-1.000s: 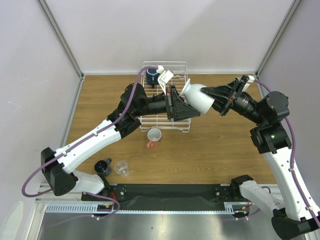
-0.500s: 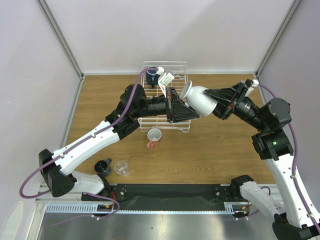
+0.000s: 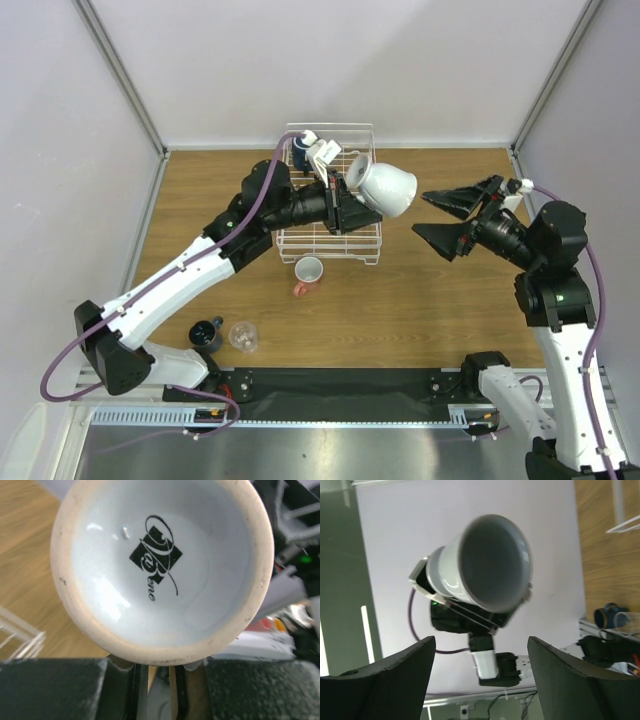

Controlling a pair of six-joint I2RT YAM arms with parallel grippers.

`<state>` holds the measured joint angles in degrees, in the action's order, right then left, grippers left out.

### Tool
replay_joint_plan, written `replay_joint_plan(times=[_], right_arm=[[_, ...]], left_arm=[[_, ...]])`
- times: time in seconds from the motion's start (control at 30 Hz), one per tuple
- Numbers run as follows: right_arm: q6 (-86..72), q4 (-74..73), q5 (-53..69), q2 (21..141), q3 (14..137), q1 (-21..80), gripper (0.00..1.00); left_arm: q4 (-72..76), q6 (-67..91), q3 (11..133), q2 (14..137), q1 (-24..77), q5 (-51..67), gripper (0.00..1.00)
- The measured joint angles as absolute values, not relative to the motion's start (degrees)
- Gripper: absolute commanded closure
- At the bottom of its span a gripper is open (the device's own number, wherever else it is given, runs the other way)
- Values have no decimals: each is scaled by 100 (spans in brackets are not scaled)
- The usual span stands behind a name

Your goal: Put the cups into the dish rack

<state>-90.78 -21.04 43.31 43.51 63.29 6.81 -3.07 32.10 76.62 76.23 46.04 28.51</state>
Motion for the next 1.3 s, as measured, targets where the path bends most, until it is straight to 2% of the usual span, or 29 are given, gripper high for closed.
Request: replay_joint_plan(times=[0.37,0.67,0.87,1.1,1.3], right_arm=[[-7177,-4506,4915,4506,6335,-526,23],[-6145,-5625,5376,4858,6504,-1085,26],[-5693,-5994,5566,5347,6882,-1310,28],[-5288,-6250,5577,6300,7950,-1278,28],[-5162,-6265,5579,6429,7907,-1205,29]], left_arm=[[-2106,2213,8906,8235,4427,366,100],[-2250,1643,9362,9988,4327,-1245,100],[-2410,1483,10532,11535,4200,-1680,100],[-2467,1457,11201,12429,3776,-1962,100],[-2582,1481,12776,13531,3507,-2143,100]])
